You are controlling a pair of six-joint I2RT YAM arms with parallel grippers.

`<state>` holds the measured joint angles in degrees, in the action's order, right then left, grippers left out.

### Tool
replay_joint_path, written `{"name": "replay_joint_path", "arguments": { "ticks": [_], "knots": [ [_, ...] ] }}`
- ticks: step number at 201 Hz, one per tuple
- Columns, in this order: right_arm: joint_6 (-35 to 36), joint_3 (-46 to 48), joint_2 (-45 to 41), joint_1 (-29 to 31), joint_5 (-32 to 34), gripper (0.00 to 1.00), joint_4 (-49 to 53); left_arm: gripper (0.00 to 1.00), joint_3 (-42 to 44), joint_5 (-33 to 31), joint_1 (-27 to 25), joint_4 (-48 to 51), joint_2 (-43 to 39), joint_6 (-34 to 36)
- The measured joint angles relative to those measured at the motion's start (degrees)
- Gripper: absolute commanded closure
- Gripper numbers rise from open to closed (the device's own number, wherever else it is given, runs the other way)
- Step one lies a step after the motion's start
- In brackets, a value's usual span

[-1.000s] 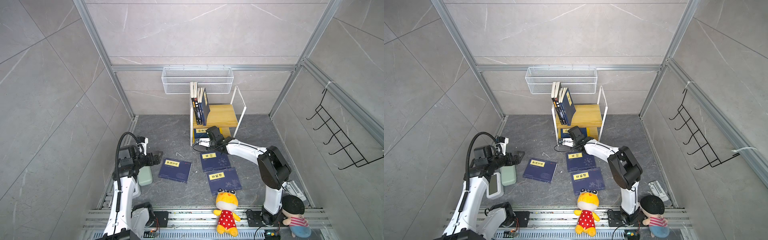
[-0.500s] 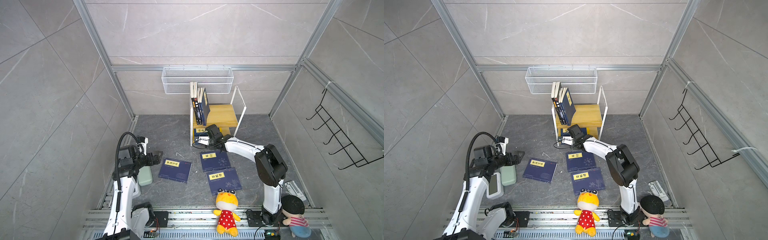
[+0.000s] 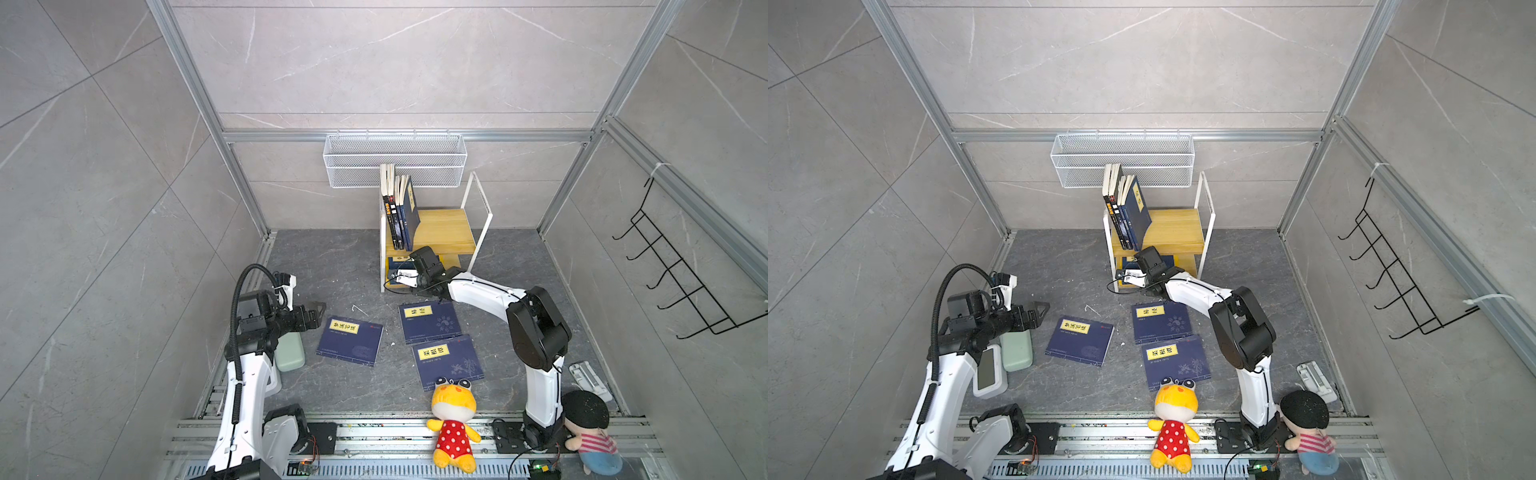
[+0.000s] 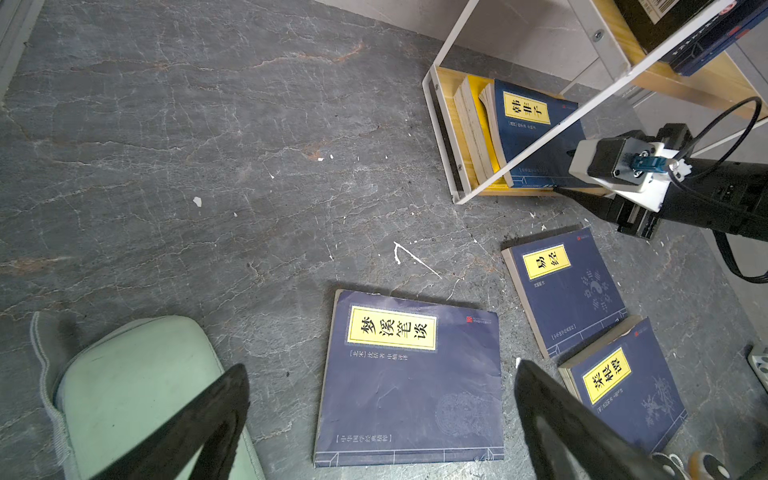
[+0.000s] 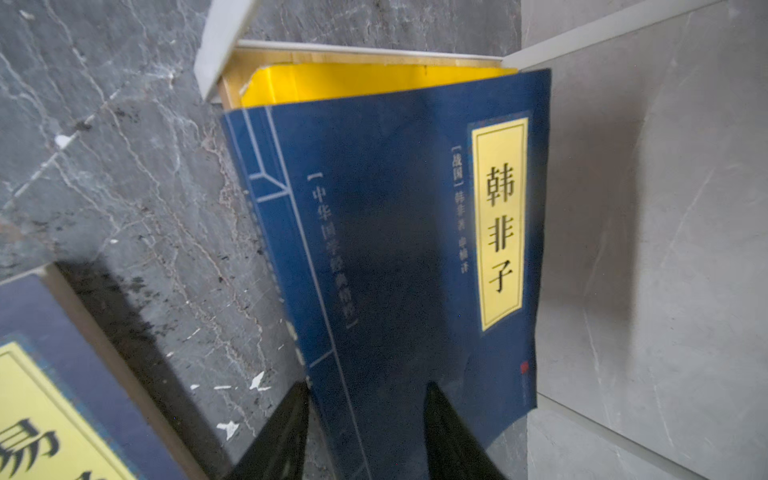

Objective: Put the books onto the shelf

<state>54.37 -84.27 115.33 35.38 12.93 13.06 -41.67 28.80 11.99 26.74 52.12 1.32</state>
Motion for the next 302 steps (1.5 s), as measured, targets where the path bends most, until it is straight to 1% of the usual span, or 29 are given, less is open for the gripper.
{"name": "replay_joint_path", "arguments": {
  "ticks": [46,97,139,162,189,206,222,246,259,265,271,285,302],
  "knots": [
    [-1.27,-0.57,0.31,-0.26,0.35,0.62,0.02,0.0,0.0,0.02,0.04,0.04,0.0,0.02],
    [-1.68,-1.22,0.79,-0.26,1.03,0.63,-0.02,0.0,0.0,0.13,0.04,0.04,0.0,0.0],
    [-1.73,-1.25,0.79,-0.26,1.2,0.6,-0.02,0.0,0.0,0.28,0.04,0.02,0.0,0.0],
    [-2.36,-1.11,0.59,-0.28,0.85,0.56,0.07,0.0,0.0,0.66,0.04,0.04,0.11,0.02],
    [-5.88,1.92,-3.54,-0.26,-0.37,0.53,0.52,0.0,0.0,3.52,-0.13,-0.04,0.66,-0.04],
    [-10.84,4.39,-8.74,-0.2,-1.16,0.52,1.57,0.01,0.07,7.56,-0.39,-0.48,0.92,-0.85],
    [-16.35,7.52,-15.15,0.09,-1.88,0.48,2.1,0.01,0.59,11.28,-1.05,-1.99,1.38,-2.43],
    [-29.03,12.48,-25.97,0.68,-2.71,0.47,4.42,0.03,2.29,15.43,-3.1,-4.48,2.51,-5.22],
    [-36.48,14.93,-30.93,0.79,-3.34,0.44,5.84,0.04,3.21,17.16,-4.13,-5.75,3.45,-7.34],
    [-39.8,16.28,-33.05,0.81,-3.56,0.4,6.38,0.05,3.63,18.14,-4.63,-6.54,4.02,-8.52],
    [-43.67,17.7,-35.26,0.81,-3.82,0.4,7.39,0.05,3.93,18.58,-5.09,-7.17,4.48,-9.46],
    [-50.84,19.96,-38.8,0.81,-4.33,0.38,10.56,0.05,4.55,19.58,-6.47,-8.7,5.62,-11.52],
    [-58.12,21.38,-40.96,0.7,-5.33,0.37,15.32,0.06,5.01,19.98,-8.33,-10.54,6.88,-13.92]
  ]
}}
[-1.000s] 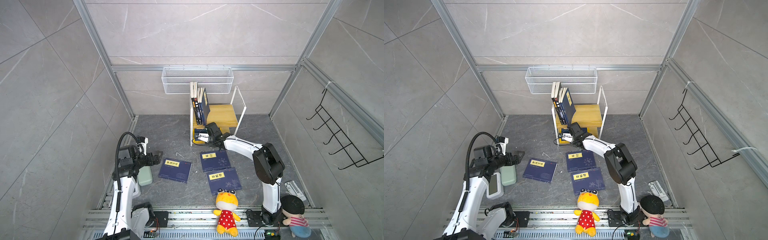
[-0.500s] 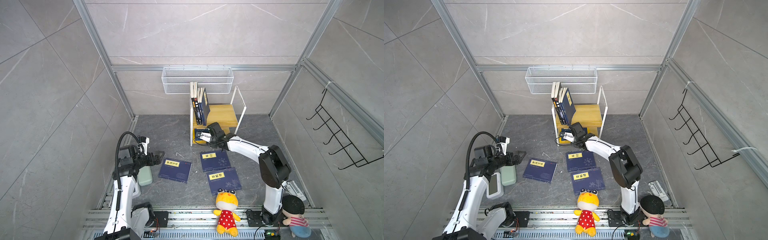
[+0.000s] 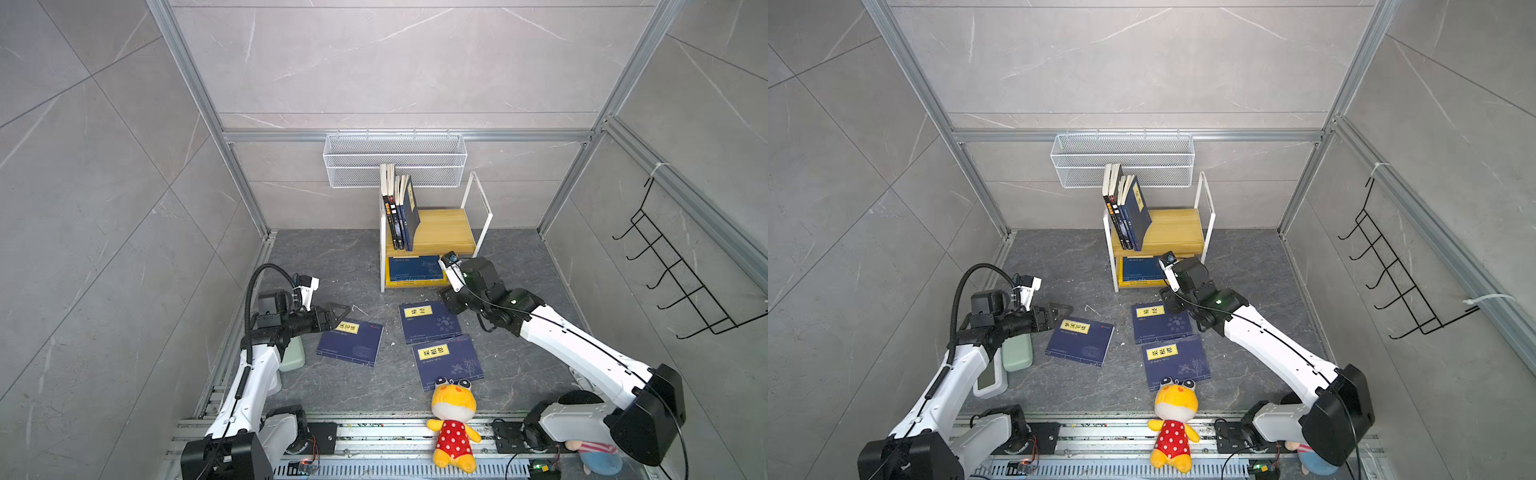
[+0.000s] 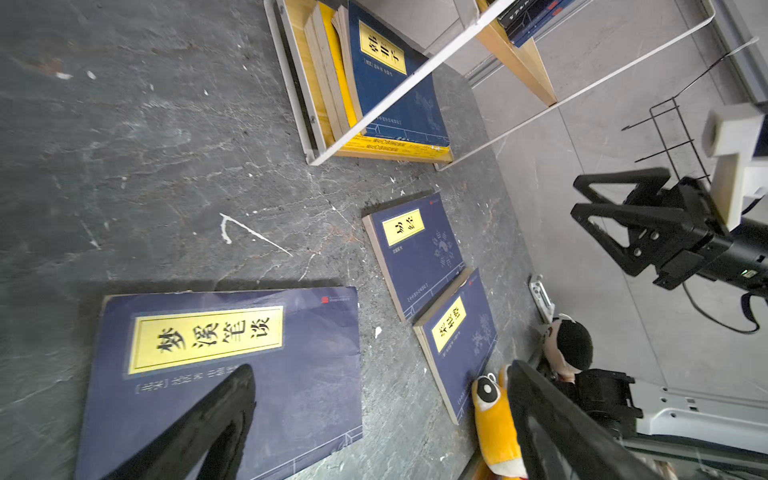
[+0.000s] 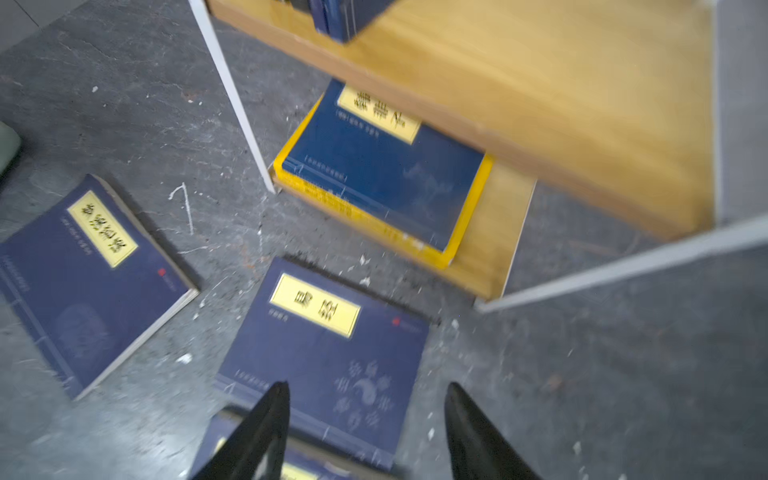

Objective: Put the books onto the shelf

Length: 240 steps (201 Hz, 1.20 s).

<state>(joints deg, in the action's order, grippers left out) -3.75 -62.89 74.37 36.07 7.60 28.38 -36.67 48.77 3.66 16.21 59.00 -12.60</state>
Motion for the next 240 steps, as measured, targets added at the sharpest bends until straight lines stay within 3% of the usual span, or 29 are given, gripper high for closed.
{"name": "replay_joint_path", "arguments": {
  "ticks": [52,63,120,157,240],
  "knots": [
    [-13.99,9.01,-4.31,-0.52,-3.52,0.32,8.37,0.08,2.89,1.11,-6.93,-5.68,3.69,-6.64],
    [-16.39,10.95,-4.98,-1.01,-4.11,0.27,9.62,0.08,3.26,1.16,-8.59,-6.12,4.5,-7.39],
    [-24.85,19.54,-5.7,-6.1,-9.09,0.23,10.27,0.06,4.52,2.56,-15.87,-11.13,9.42,-11.45],
    [-28.24,25.99,-4.07,-10.21,-11.98,0.28,7.76,0.06,5.73,2.82,-18.71,-13.55,11.93,-13.79],
    [-31.08,29.68,-1.31,-10.29,-17.99,0.39,0.68,0.14,7.34,2.1,-21.57,-19.04,16.87,-19.58]
  ]
}}
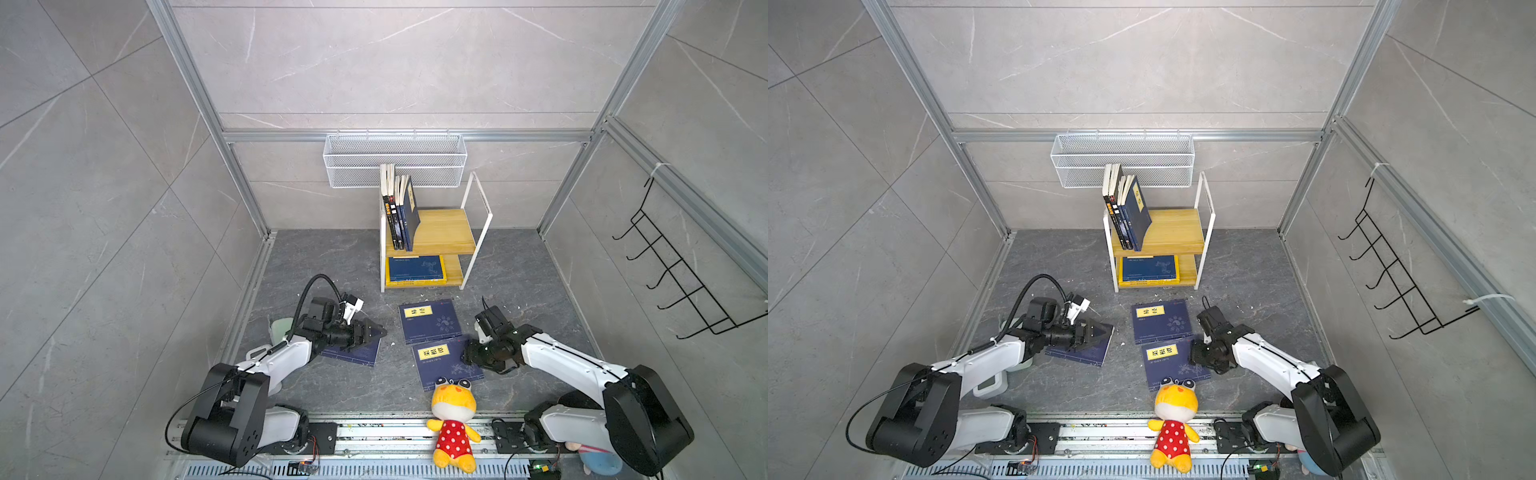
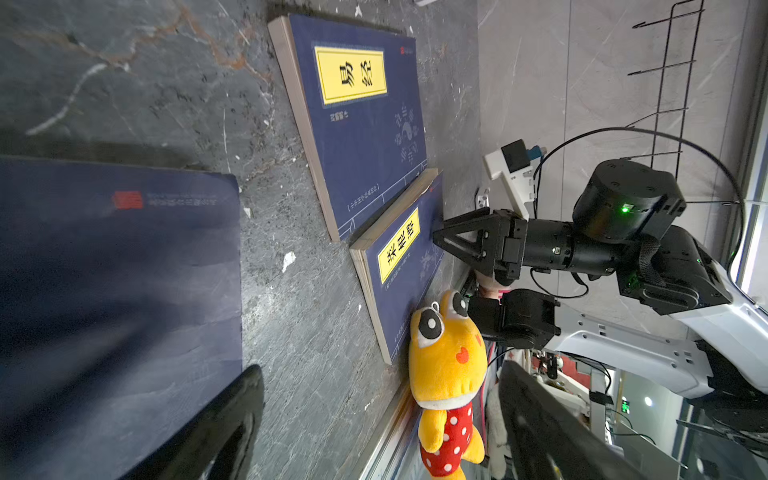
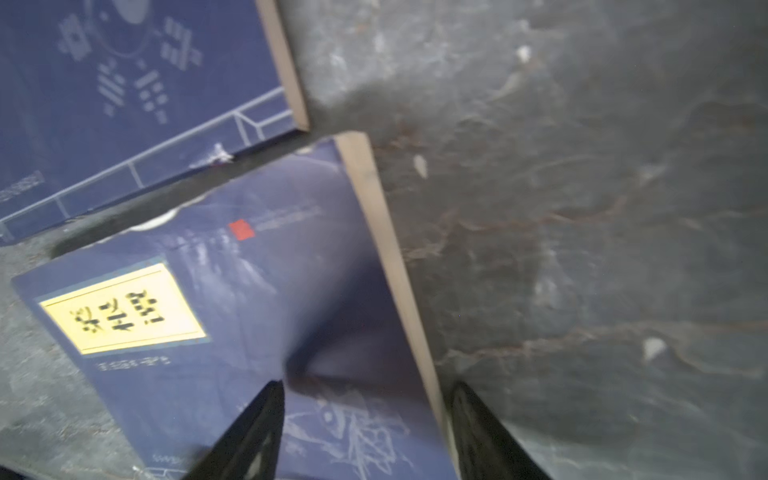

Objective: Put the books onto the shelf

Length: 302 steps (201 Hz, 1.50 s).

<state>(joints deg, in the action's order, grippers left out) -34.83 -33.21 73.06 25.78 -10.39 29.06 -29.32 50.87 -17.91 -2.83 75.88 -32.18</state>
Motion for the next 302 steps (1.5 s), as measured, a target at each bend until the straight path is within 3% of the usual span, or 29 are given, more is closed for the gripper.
{"name": "replay_joint_path", "arguments": {
  "ticks": [50,89,127,156,192,263,302],
  "knots": [
    [-3.76,1.62,0.5,4.07,-2.73,0.42,-7.06,0.26,0.0,-2.29,-2.47,-3.67,3.5,-4.13],
    [-7.5,1.95,2.89,8.68,-3.37,0.45,-14.43,0.28,0.0,-4.28,-4.39,-4.52,5.11,-5.9],
    [-7.87,1.79,4.22,9.2,-3.56,0.47,-17.14,0.3,-0.13,-5.99,-7.61,-3.72,8.5,-5.84],
    [-8.02,1.77,4.85,9.2,-3.37,0.58,-17.64,0.31,-1.46,-7.26,-9.25,-1.86,11.61,-5.77],
    [-7.82,1.79,5.31,9.2,-3.39,0.61,-18.12,0.37,-3.98,-7.39,-10.71,-1.44,13.55,-5.77],
    [-7.87,0.52,7.85,10.73,-3.87,0.61,-20.39,0.6,-5.46,-6.73,-11.04,-0.04,14.71,-5.97],
    [-7.58,-0.57,8.5,10.82,-3.69,0.61,-19.26,0.9,-5.6,-5.95,-11.08,0.31,14.14,-6.97]
  ]
}}
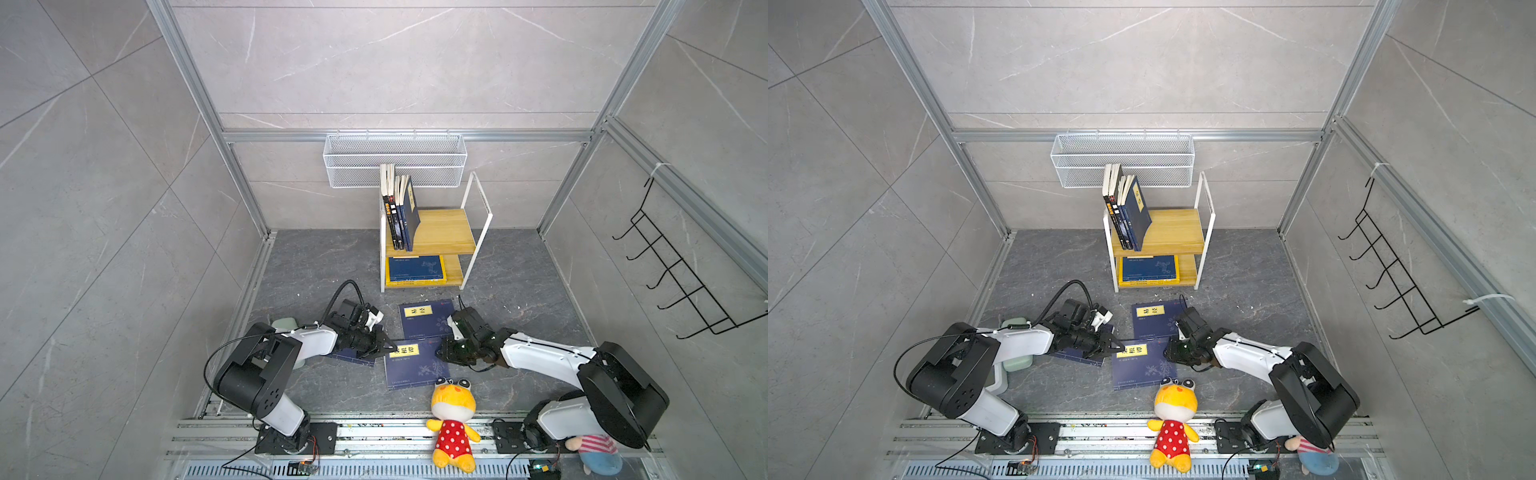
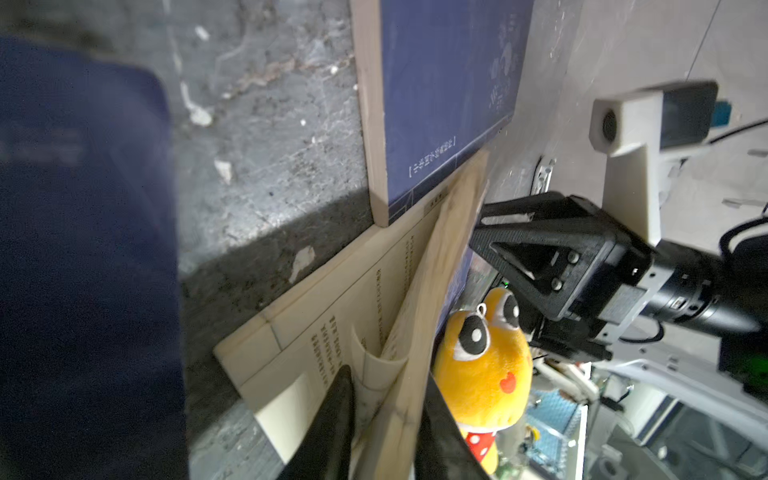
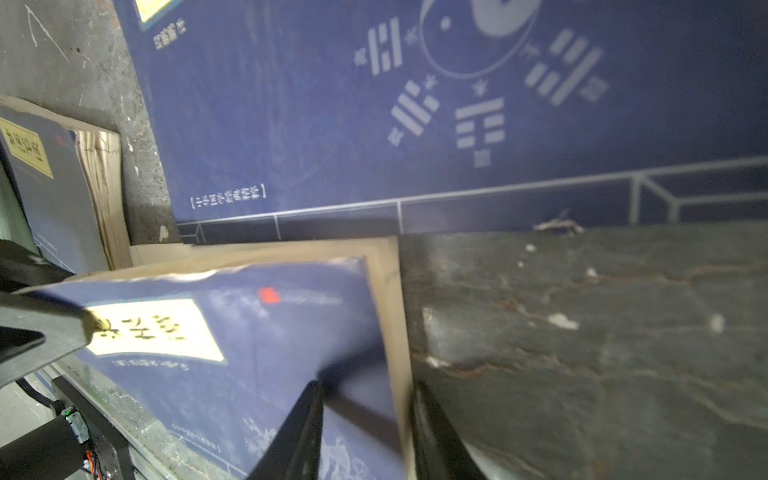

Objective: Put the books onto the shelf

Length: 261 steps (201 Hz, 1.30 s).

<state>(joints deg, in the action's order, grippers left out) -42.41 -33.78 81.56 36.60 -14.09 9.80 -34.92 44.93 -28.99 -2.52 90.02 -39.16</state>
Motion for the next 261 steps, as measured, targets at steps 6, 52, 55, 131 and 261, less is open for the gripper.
{"name": "replay_joint_path", "arguments": {
  "ticks": [6,52,55,131,261],
  "knots": [
    [0.11,0.0,-0.02,0.07,0.13,0.61,0.07,0.94,-0.11,0.17,0.0,0.24,-0.24,-0.09],
    [3.34,-0.79,-3.43,0.42,4.57,0.53,8.09,1.0,-1.09,1.49,0.17,1.01,-3.52,-1.27],
    [3.76,-0.79,-4.0,0.42,4.96,0.52,8.81,1.0,-1.16,1.7,0.33,1.01,-3.76,-1.44],
    [18.12,-4.87,-20.59,14.4,25.79,0.43,14.47,1.0,-5.03,6.32,4.83,1.31,-8.72,-5.25],
    [66.79,-5.05,-13.88,40.26,48.65,0.36,-7.98,1.0,-7.5,12.74,12.83,4.07,-15.93,-10.36]
  ]
}}
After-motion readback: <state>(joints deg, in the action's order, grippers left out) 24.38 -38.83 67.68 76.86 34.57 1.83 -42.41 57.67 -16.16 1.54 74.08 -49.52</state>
